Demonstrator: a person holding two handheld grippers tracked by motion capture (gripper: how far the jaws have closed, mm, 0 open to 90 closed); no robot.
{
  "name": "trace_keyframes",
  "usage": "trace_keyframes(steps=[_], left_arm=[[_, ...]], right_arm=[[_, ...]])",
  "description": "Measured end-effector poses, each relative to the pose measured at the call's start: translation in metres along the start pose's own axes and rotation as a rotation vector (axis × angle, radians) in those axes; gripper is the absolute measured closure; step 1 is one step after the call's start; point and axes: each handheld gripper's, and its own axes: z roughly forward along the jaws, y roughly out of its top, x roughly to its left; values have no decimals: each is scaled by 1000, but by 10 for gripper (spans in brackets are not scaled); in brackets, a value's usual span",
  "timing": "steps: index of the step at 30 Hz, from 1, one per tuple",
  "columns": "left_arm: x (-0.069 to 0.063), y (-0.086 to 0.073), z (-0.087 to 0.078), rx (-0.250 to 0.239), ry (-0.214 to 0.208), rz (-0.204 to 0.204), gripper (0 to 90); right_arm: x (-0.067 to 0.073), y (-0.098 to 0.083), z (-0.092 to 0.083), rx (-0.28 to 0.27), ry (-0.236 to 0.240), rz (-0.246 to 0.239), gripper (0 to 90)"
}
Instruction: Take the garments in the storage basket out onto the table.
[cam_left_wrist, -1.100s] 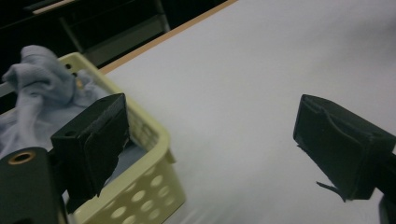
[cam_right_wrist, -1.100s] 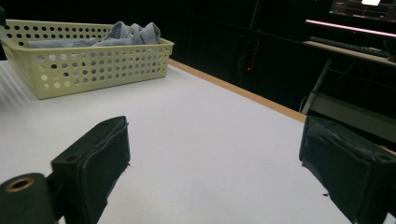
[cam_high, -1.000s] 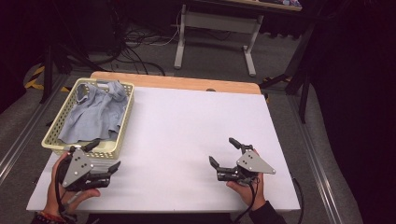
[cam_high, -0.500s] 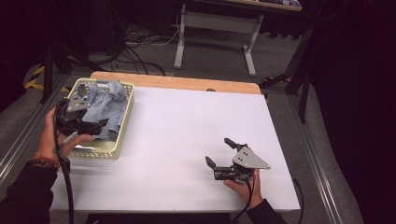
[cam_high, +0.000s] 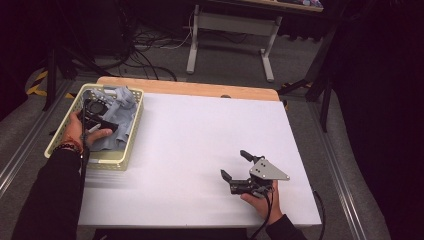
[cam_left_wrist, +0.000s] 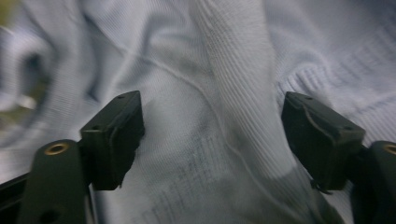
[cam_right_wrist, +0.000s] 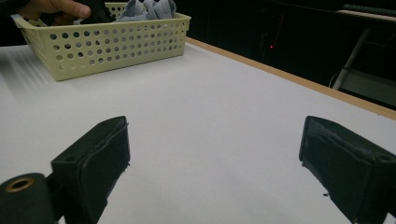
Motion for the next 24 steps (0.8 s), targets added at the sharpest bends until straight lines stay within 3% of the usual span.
trace_keyframes(steps=[2,3,6,7,10,12,16,20,22,24], left_arm=[[3,0,3,5,-29,-21,269],[7,-2,4,0,-80,-51,348],[7,-3,3,-7,-102,-61,399],[7,-3,2,-6,-121,-47,518],[7,-3,0,-16,-136,-42,674],[8,-3,-1,-21,-134,-43,732],[7,-3,-7,-35,-115,-29,759],[6,1,-27,-101,-61,-35,769],[5,2,-32,-109,-51,-36,771],[5,4,-49,-181,-49,-46,772]], right_arm=[[-1,-1,1,6,3,-1,95],[-1,-1,2,12,12,8,97],[-1,-2,3,15,14,-1,100],[0,-2,4,18,23,2,100],[1,-2,6,29,37,-4,101],[2,-2,7,37,38,-11,102],[3,-3,7,40,38,-15,103],[0,-3,6,27,24,-8,105],[-1,-3,6,27,14,-11,111],[0,-3,5,20,14,-9,111]])
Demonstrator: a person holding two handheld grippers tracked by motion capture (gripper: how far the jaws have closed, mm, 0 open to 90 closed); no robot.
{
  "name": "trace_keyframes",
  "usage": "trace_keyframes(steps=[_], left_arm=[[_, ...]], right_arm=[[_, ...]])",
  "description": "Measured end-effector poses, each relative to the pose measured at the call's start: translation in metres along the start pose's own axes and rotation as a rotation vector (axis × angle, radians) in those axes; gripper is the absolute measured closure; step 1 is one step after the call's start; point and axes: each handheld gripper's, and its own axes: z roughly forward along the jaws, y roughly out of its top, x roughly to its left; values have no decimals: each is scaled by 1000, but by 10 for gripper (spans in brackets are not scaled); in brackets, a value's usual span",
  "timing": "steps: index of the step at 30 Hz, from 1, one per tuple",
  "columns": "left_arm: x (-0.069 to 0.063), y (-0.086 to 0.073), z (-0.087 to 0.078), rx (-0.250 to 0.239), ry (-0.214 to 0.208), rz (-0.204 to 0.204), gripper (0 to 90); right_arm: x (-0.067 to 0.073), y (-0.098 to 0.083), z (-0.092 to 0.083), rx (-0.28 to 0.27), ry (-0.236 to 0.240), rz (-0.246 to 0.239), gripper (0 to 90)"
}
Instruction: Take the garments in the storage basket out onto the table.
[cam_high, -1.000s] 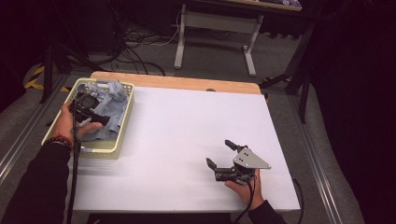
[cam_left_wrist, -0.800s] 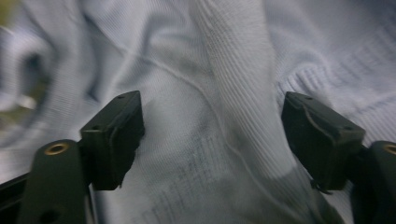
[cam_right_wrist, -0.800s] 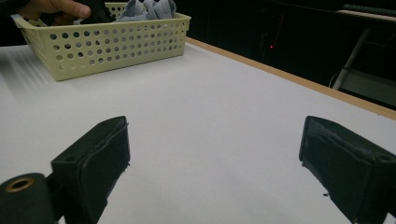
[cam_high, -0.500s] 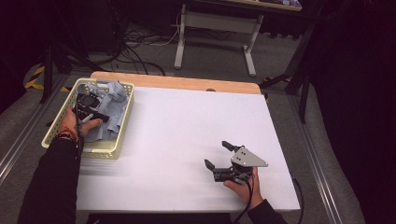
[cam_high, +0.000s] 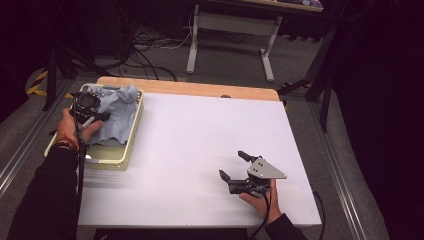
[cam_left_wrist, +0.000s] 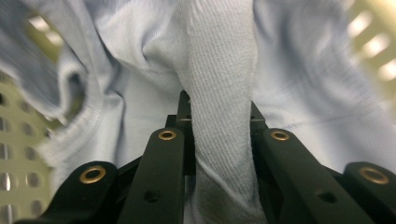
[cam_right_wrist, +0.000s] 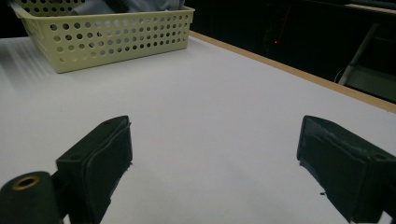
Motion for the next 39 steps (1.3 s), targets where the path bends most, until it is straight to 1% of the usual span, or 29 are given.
trace_keyframes(steps=[1,2,3,4,6,7,8,9,10,13,15,18,20,24,25,27,29,30,31,33,35,37,39], left_arm=[[0,1,-7,-35,1,1,773],[0,1,-7,-35,1,1,773],[0,2,-14,-61,-3,-4,773],[0,3,-22,-101,-2,-14,773],[2,2,-35,-162,-9,-32,774],[3,2,-40,-185,-16,-46,775],[5,1,-46,-219,-34,-71,775],[7,1,-52,-248,-44,-87,775],[7,0,-58,-273,-50,-101,775],[5,0,-73,-352,-74,-126,776],[1,0,-83,-405,-98,-142,777],[-12,4,-93,-448,-107,-114,777],[-20,7,-97,-464,-126,-98,777],[-40,14,-103,-487,-173,-63,777],[-46,17,-104,-489,-180,-49,777],[-59,20,-105,-497,-192,-27,776],[-73,24,-104,-501,-222,-9,776],[-80,25,-104,-505,-227,4,775],[-88,27,-103,-507,-242,16,775],[-103,29,-103,-513,-268,54,775],[-118,31,-103,-514,-294,78,775],[-132,33,-101,-506,-314,112,774],[-146,33,-99,-498,-335,137,774]], right_arm=[[0,0,0,1,-2,-1,111],[0,-1,-1,5,-4,1,111],[0,-1,-1,5,-4,1,111],[0,-2,-2,6,-6,3,111],[0,-4,-6,11,-17,3,111],[-1,-3,-9,4,-28,2,111],[-2,-3,-10,0,-34,7,113],[-3,-3,-12,-5,-39,9,114],[-3,-3,-13,-5,-48,15,114],[-4,-4,-15,-6,-62,17,115],[-4,-4,-16,-9,-69,19,115],[-4,-3,-16,-8,-73,18,115],[-4,-3,-15,-10,-73,16,115],[-5,-3,-14,-9,-72,17,115],[-5,-2,-14,-11,-71,14,115],[-5,-2,-14,-11,-71,14,115],[-5,-2,-15,-11,-72,12,115],[-5,-2,-15,-14,-74,10,115],[-5,-2,-16,-16,-75,11,115],[-6,-1,-16,-16,-78,11,115],[-6,-1,-17,-21,-76,15,115],[-6,-1,-18,-22,-80,16,115],[-6,-1,-19,-23,-81,11,114]])
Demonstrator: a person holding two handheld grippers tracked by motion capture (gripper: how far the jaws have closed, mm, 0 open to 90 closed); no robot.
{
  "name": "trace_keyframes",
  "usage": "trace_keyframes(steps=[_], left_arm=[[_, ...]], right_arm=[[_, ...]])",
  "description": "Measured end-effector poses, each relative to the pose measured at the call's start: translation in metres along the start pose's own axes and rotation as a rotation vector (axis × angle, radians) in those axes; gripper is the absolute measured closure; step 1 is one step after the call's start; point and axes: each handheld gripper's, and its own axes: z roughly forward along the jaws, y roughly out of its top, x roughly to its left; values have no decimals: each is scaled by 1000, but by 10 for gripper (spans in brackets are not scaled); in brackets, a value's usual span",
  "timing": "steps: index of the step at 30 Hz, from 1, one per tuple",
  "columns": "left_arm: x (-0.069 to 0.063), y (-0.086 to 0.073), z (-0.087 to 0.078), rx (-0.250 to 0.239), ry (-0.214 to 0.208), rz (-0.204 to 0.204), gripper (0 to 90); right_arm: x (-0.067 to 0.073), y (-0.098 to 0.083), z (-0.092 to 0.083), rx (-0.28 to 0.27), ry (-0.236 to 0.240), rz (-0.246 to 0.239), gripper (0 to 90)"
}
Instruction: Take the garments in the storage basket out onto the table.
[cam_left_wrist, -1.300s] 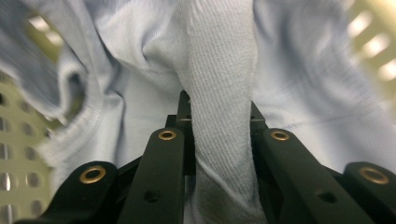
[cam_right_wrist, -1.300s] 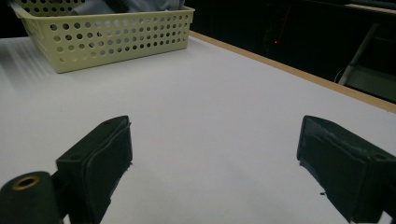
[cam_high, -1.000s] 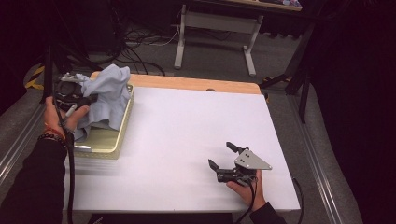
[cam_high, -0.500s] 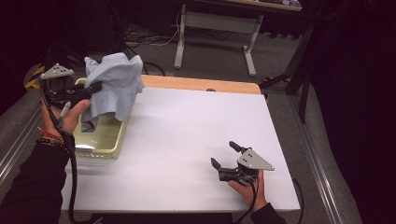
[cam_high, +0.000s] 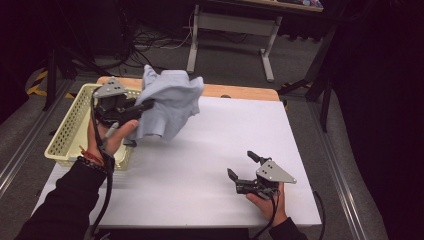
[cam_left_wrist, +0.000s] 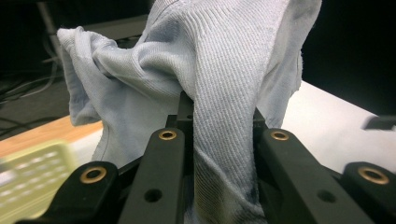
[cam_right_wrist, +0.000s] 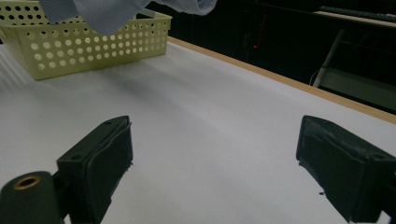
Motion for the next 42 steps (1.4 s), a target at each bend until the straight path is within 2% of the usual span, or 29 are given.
trace_keyframes(steps=[4,7,9,10,17,21,23,24,26,29,31,32,34,35,36,37,41,42], left_arm=[[-22,-3,14,32,-52,25,772],[-36,-5,25,64,-36,87,771],[-42,-6,33,80,-64,84,770],[-45,-7,38,94,-72,95,769],[-59,-18,69,143,-125,93,760],[-65,-24,82,166,-111,114,709],[-67,-26,85,147,-109,122,639],[-68,-26,85,142,-112,131,606],[-71,-25,82,144,-80,177,505],[-73,-26,72,112,-72,237,449],[-75,-32,65,95,-65,279,377],[-76,-36,61,93,-65,302,359],[-81,-51,54,96,-46,388,318],[-83,-56,52,105,-37,409,296],[-85,-64,49,113,-26,433,286],[-85,-68,47,119,-26,448,273],[-89,-93,35,135,-19,500,250],[-89,-100,34,142,-25,499,245]], right_arm=[[0,0,-2,3,1,-1,115],[1,0,-5,-1,-6,-8,126],[2,0,-8,3,-20,-27,132],[2,0,-9,3,-20,-27,133],[2,-3,-16,28,-38,-17,134],[1,-5,-20,34,-48,-5,142],[1,-6,-22,35,-55,-4,165],[1,-6,-23,38,-46,0,179],[2,-7,-24,49,-43,-3,183],[2,-8,-24,69,-38,-6,221],[2,-9,-22,95,-38,-1,262],[1,-9,-20,115,-40,2,293],[-2,-10,-16,145,-15,30,341],[-5,-11,-11,191,-10,55,355],[-6,-12,-8,203,-2,65,365],[-7,-14,-4,228,25,87,391],[-9,-19,8,307,59,121,403],[-8,-20,11,328,62,118,405]])
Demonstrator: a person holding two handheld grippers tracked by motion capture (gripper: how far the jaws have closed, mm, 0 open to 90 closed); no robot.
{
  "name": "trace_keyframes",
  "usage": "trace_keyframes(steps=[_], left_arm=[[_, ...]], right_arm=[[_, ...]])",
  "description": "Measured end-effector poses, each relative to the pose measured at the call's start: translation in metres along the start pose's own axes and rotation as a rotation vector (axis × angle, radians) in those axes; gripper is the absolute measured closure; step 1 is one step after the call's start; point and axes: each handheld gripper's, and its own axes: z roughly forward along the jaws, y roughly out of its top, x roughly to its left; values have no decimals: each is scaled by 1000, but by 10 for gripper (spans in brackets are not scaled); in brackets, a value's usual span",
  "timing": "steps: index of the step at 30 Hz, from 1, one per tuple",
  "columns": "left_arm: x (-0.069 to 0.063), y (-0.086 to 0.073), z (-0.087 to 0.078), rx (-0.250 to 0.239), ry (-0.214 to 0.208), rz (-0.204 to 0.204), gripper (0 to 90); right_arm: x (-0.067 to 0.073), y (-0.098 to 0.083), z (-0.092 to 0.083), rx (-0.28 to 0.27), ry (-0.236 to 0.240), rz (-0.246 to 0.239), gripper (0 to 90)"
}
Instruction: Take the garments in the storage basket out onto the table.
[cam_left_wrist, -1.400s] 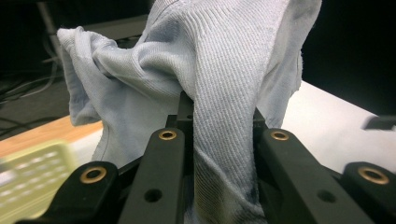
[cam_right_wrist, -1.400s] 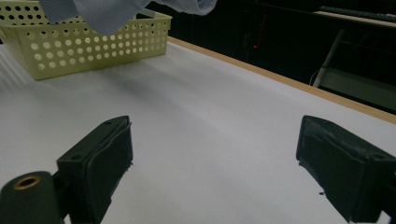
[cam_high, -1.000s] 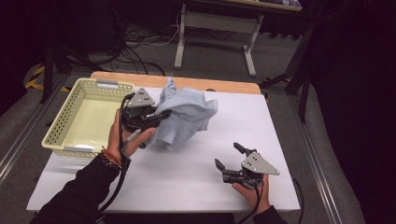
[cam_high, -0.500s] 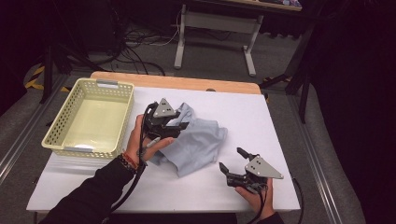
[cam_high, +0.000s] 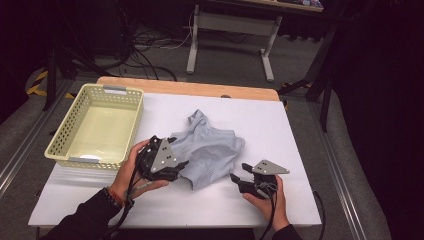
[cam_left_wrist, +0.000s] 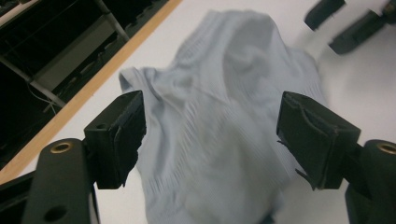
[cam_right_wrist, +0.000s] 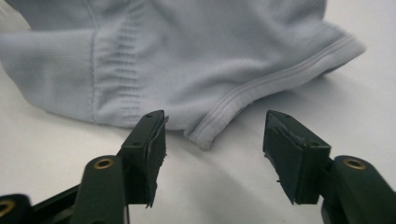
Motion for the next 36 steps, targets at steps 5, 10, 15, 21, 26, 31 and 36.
trace_keyframes(steps=[5,10,15,21,26,31,36], left_arm=[[-10,-23,6,62,-31,37,231],[-9,-39,18,89,-48,-10,242],[-14,-49,32,121,-52,12,348],[-8,-57,38,136,-80,-23,458],[-6,-58,38,138,-78,-19,511],[-6,-57,38,136,-70,-23,474],[-7,-57,38,135,-71,-34,448]], right_arm=[[1,2,11,51,7,-3,406],[2,7,22,96,8,-11,413],[-3,11,31,145,68,16,538],[-2,10,29,139,65,-8,743],[-1,11,18,96,60,-43,849],[-9,16,-10,13,47,-19,858],[-22,20,-41,-70,3,15,858]])
